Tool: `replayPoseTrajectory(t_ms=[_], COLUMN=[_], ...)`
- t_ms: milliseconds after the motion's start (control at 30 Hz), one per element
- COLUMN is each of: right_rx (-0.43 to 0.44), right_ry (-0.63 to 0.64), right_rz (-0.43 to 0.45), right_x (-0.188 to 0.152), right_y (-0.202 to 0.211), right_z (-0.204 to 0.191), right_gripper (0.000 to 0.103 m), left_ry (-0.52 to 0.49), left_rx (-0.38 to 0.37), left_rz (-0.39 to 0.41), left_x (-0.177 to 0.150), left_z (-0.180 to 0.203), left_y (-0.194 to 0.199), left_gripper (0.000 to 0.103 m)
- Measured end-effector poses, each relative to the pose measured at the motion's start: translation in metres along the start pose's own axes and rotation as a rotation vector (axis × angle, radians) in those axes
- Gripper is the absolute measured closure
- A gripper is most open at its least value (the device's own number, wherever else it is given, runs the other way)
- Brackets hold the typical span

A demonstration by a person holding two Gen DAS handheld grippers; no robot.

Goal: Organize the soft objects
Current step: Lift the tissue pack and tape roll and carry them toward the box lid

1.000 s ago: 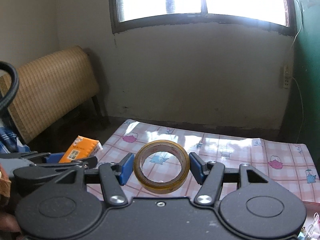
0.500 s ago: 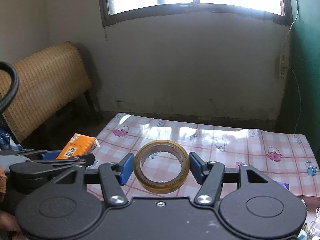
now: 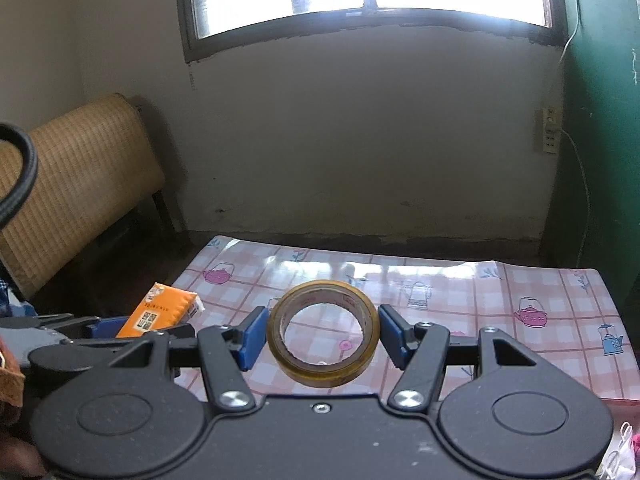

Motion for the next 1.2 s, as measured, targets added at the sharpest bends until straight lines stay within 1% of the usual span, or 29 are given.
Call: replayPoseTrajectory(t_ms=[600, 1200], right_rx=[-0.041, -0.097], right_ry=[-0.045, -0.095], right_rz=[-0.010, -0.017], right_x=[-0.014, -0.032], right_y=[-0.002, 0.007], right_z=[0.039, 0.086], right_gripper=[0.031, 0.031], left_ry=[-0.036, -0.086], left_rx=[-0.040, -0.082], left_rz=[-0.029, -0.043], left_x=[-0.010, -0.022], left_z=[0.037, 0.083], left_y=[-0.015, -0.021], left_gripper=[0.051, 0.051])
Point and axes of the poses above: each gripper's, at about its wrist camera, not at the fingertips, and y roughly against the way its jaws point, z to its right, x to its top, the point moved 2 cm from there along -y, roughly the way its jaws point, and after that the axes turned 10 degrees about y, right-handed, at the moved point
